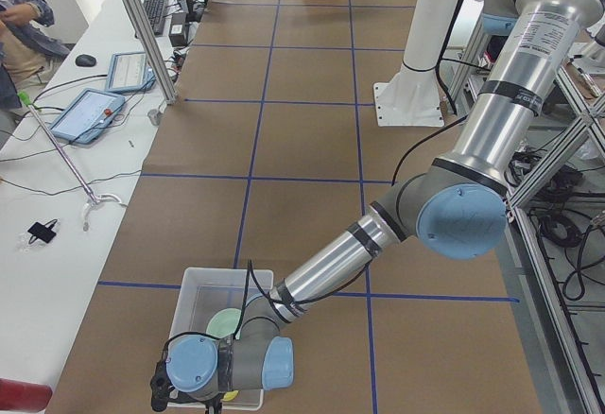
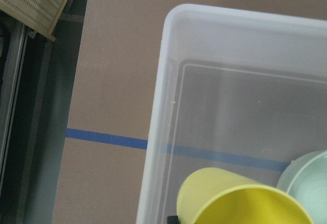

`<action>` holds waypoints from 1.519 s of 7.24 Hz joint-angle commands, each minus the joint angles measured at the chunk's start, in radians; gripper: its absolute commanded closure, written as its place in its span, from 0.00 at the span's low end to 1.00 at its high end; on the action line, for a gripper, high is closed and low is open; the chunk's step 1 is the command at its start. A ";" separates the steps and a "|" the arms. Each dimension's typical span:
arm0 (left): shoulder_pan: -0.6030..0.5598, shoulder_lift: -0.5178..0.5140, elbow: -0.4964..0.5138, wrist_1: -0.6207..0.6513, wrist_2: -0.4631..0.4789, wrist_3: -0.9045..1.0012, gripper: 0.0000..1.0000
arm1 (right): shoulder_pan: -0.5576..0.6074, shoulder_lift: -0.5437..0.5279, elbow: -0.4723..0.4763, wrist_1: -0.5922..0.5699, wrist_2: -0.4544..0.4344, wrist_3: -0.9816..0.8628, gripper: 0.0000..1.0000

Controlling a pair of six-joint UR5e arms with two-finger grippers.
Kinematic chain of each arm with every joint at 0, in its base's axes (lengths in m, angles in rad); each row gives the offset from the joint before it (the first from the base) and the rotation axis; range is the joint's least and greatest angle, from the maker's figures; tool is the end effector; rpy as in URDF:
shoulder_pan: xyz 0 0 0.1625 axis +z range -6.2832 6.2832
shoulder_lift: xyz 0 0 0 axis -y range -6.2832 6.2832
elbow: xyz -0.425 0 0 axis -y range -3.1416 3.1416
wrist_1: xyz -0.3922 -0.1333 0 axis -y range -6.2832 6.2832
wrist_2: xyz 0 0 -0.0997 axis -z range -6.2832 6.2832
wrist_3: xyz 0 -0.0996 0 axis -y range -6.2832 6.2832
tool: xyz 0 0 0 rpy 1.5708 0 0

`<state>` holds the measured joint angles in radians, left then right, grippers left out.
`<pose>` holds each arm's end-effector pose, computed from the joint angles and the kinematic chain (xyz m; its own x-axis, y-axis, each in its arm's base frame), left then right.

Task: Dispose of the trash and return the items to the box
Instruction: 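Open the left gripper to release the cup inside the bin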

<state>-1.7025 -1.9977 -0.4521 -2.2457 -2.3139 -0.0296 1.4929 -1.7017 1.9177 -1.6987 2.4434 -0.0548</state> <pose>-0.1410 -0.5628 0.8746 0.7243 -0.1373 -0.6757 0.1528 0.9876 -0.0369 0.0232 -0.4357 0.5548 0.6304 -0.1714 0.7571 0.1122 0.9852 0.1296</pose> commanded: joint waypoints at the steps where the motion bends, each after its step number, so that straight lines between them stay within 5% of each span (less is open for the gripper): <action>1: 0.001 -0.006 -0.011 0.000 -0.004 -0.022 0.60 | -0.002 0.005 0.003 0.001 0.000 0.036 0.00; 3: -0.005 -0.032 -0.051 0.049 -0.135 -0.030 0.60 | -0.002 0.005 0.023 0.001 0.000 0.036 0.00; 4: -0.012 -0.030 -0.150 0.145 -0.154 -0.032 0.60 | -0.002 0.005 0.023 0.001 -0.001 0.036 0.00; 6: -0.008 -0.013 -0.465 0.399 -0.135 -0.085 0.59 | -0.002 0.005 0.021 0.001 -0.007 0.033 0.00; 8: 0.090 0.060 -0.806 0.489 -0.085 -0.334 0.57 | -0.002 0.011 0.006 0.001 -0.045 0.023 0.00; 9: 0.151 0.113 -0.959 0.495 -0.085 -0.446 0.01 | -0.002 0.010 0.004 0.001 -0.059 0.021 0.00; 11: 0.223 0.213 -1.130 0.511 -0.096 -0.449 0.01 | 0.001 -0.001 -0.011 -0.001 -0.072 0.016 0.00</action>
<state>-1.5294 -1.8445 -1.4722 -1.7427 -2.4063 -0.4664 1.4924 -1.6964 1.9192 -1.6984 2.3825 -0.0350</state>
